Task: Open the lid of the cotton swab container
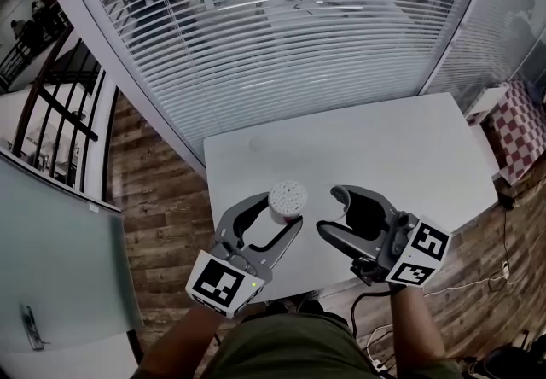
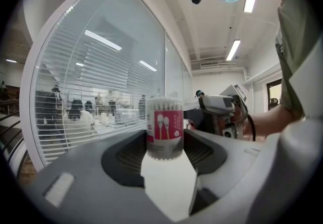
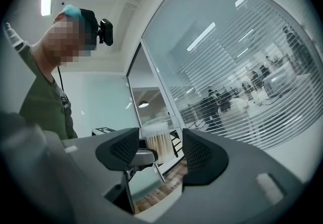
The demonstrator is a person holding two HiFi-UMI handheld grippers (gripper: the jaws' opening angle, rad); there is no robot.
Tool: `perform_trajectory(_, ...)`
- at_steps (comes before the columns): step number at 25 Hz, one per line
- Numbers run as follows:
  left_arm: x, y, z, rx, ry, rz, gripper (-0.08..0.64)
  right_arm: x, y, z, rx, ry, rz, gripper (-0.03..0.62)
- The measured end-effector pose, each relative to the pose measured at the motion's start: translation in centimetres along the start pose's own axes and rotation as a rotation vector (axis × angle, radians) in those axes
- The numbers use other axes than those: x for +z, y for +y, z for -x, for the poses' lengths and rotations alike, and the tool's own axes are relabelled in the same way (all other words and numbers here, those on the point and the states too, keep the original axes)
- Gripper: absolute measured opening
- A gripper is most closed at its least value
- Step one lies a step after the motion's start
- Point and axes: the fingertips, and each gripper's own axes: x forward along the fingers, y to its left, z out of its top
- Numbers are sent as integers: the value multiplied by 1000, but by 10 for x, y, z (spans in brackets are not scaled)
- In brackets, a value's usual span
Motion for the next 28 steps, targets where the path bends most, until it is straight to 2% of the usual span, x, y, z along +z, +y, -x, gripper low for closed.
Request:
perform_trajectory(4,-8,10,1,25,14,-22,236,5,2,2,4,-4,2,276)
perform_trajectory(14,4,11,0,38,-7,-30,236,20,-3,24,-22,-41,-22,276)
perform_trajectory(24,18,5,-3,34,-26,-27,236,9,-4,42,-51,-5,-33,276)
perform_trajectory(28,13,6,-2,43,-14,-33,236,7,-5,48,-66,-5,-43,276)
